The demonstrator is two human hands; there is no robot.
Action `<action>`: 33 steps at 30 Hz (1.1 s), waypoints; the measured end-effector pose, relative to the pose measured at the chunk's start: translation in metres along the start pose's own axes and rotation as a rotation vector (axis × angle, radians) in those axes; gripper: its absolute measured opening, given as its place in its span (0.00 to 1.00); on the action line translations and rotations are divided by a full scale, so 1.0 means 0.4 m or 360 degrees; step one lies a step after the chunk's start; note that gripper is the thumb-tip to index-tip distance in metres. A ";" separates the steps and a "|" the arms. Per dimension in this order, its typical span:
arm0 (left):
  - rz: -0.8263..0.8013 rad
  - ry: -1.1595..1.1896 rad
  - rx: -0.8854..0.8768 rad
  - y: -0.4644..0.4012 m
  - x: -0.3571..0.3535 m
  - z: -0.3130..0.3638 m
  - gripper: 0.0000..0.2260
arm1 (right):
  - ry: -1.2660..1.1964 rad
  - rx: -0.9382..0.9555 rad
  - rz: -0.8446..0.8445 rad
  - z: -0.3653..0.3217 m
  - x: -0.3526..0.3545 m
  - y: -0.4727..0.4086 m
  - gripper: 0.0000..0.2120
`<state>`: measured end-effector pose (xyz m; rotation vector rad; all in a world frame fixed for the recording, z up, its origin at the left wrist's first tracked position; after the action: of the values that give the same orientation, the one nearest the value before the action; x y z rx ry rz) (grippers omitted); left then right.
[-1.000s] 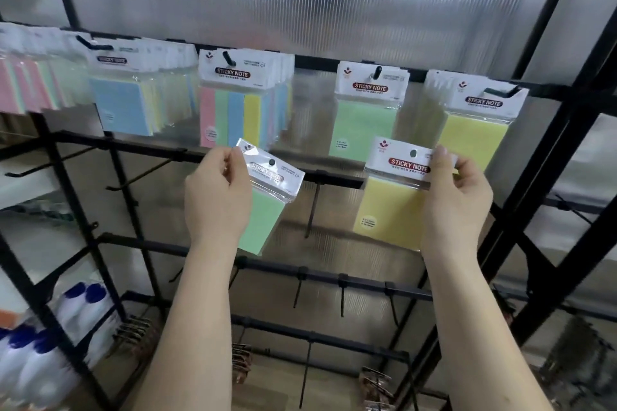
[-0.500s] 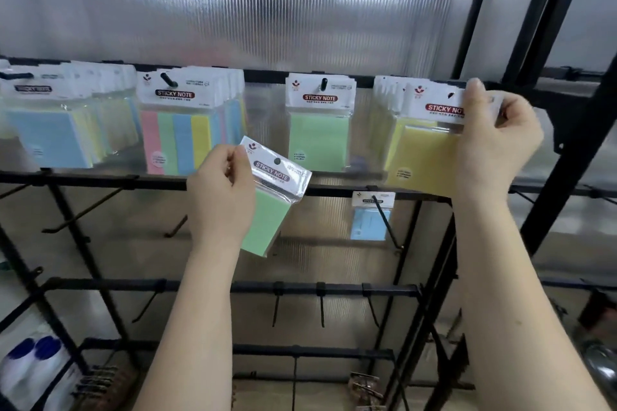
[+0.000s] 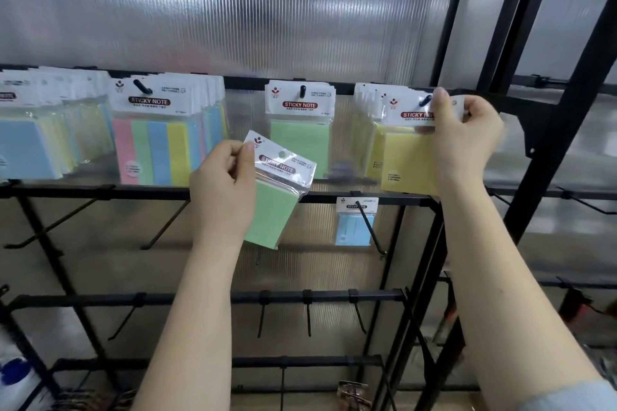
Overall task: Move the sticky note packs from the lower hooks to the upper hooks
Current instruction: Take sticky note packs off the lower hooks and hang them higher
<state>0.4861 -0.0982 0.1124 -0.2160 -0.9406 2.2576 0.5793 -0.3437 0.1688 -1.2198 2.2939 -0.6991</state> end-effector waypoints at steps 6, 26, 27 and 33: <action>-0.0026 0.0172 0.0036 -0.002 -0.011 0.016 0.10 | 0.0092 -0.0054 0.0039 0.032 -0.038 -0.021 0.13; 0.0148 0.0380 -0.0215 -0.069 -0.058 0.105 0.12 | 0.0217 -0.0010 0.0233 0.095 -0.011 0.073 0.11; 0.0163 0.0390 -0.0214 -0.075 -0.064 0.108 0.12 | 0.0209 -0.0021 0.0225 0.100 -0.003 0.096 0.10; 0.0284 0.0305 -0.0192 -0.092 -0.104 0.101 0.13 | 0.0165 -0.0193 -0.0012 0.146 0.035 0.219 0.03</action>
<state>0.5213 -0.1292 0.1626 -0.5804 -0.9881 2.2919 0.5524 -0.3266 0.0674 -1.2744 2.4494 -0.6480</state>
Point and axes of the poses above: each hand's wrist, its own y-axis away from the middle knuckle, its own x-axis out of the back of the hand, z = x × y, the point moved 2 cm from there along -y, towards the middle knuckle, and after that the axes turned 1 degree about z, right-handed, at the moved point
